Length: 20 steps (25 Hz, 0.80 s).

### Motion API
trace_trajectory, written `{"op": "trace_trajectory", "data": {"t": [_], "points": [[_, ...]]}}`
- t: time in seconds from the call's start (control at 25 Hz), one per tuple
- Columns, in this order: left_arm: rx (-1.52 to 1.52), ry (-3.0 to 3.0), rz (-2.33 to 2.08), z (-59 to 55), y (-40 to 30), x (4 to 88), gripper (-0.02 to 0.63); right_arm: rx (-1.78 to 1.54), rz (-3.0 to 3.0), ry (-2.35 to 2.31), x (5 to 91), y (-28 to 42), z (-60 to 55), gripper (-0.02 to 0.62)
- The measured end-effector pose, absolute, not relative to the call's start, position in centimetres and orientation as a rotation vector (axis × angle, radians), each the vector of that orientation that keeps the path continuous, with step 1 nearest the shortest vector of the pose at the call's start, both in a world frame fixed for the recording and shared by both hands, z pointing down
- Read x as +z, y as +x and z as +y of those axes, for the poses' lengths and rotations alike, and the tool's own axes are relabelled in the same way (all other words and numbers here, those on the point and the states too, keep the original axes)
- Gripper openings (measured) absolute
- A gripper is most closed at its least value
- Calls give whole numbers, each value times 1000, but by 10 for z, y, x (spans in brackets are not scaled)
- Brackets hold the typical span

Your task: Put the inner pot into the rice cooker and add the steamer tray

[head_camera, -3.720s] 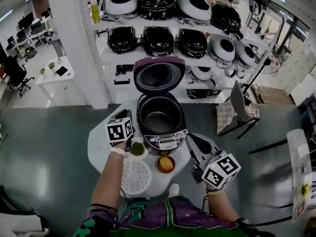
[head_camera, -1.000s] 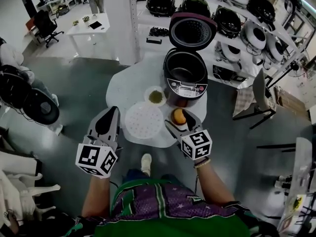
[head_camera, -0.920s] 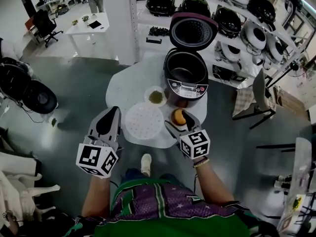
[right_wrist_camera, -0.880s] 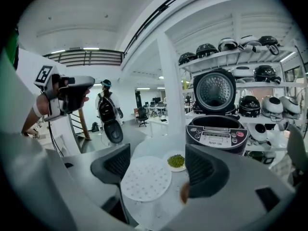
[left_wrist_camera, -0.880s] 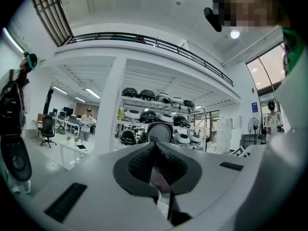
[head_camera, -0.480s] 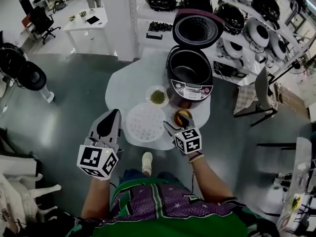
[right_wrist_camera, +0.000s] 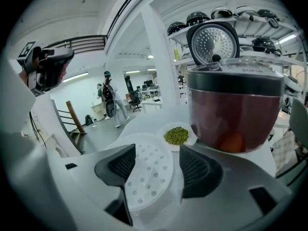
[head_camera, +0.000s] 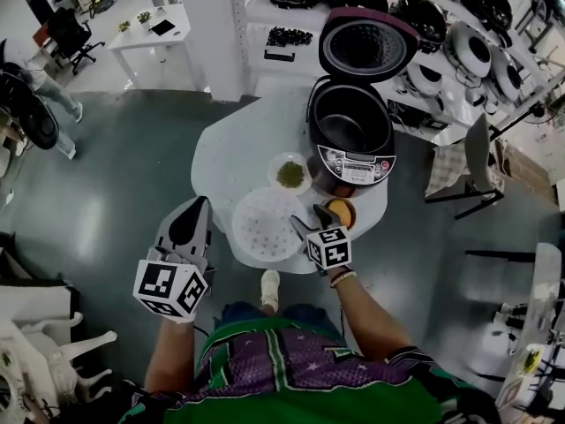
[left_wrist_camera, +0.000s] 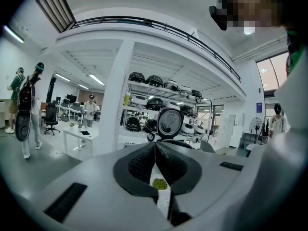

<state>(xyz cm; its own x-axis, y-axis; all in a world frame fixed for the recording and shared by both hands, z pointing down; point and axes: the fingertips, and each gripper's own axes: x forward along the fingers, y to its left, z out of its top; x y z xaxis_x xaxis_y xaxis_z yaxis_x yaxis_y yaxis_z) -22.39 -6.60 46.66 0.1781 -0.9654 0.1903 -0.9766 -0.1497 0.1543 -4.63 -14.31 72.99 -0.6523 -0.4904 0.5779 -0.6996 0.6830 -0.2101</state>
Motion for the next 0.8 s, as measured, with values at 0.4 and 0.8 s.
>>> {"op": "trace_trajectory", "data": {"t": [0.4, 0.8], "points": [[125, 2241, -1805, -88, -234, 481, 22, 596, -2267, 931, 789, -55, -146, 264], [112, 2206, -1821, -94, -260, 484, 22, 664, -2186, 968, 809, -61, -149, 244]]}}
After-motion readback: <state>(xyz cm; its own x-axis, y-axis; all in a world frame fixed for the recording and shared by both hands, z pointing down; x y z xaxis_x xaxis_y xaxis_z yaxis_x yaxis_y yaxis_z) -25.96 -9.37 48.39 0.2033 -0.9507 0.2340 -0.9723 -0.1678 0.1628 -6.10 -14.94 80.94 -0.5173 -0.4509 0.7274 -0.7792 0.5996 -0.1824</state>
